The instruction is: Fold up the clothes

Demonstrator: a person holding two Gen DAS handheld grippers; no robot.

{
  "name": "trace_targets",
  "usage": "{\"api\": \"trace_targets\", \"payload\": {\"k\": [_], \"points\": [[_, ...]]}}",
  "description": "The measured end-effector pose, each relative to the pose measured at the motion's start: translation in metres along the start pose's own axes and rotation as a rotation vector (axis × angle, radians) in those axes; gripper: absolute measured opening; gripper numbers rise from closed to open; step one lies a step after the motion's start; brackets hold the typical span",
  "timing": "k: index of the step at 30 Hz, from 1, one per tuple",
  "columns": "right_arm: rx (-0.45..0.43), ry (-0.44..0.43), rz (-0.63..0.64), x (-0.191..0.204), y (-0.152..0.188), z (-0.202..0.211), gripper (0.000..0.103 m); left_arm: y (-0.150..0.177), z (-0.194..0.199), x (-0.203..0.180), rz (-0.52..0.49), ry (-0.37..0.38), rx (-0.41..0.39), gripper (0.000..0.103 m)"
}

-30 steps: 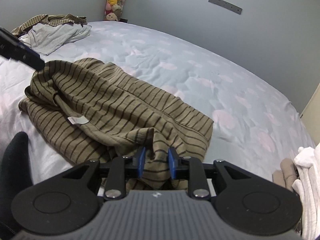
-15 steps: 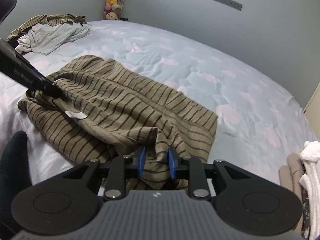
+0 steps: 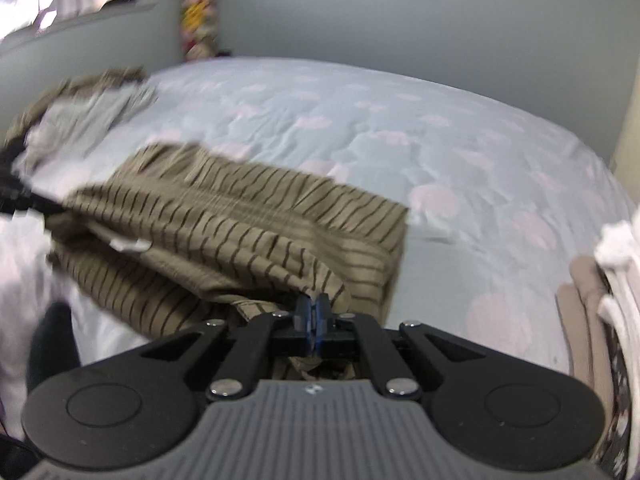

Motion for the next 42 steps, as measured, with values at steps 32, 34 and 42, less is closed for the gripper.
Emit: {"api": "trace_targets", "payload": {"k": [32, 34, 42], "points": [[-0.043, -0.041, 0.289, 0.026, 0.002, 0.015, 0.004, -0.001, -0.009, -0.048, -0.571, -0.113, -0.073, 0.004], [0.006, -0.027, 0.336, 0.025, 0.011, 0.015, 0.004, 0.007, -0.011, -0.049, -0.605, -0.08, -0.036, 0.003], [0.21, -0.02, 0.413, 0.028, 0.045, -0.016, 0.004, 0.027, -0.043, -0.043, -0.565, -0.035, 0.154, 0.005]]}}
Point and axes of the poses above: each gripper's, at about its wrist camera, not at the fingertips, and z roughly against the way its jaws point, x to its left, y to its underside, the point moved 9 cm from there along -z, roughly the way its jaws point, and after that the axes turned 9 degrees about -z, right-handed, at the moved point
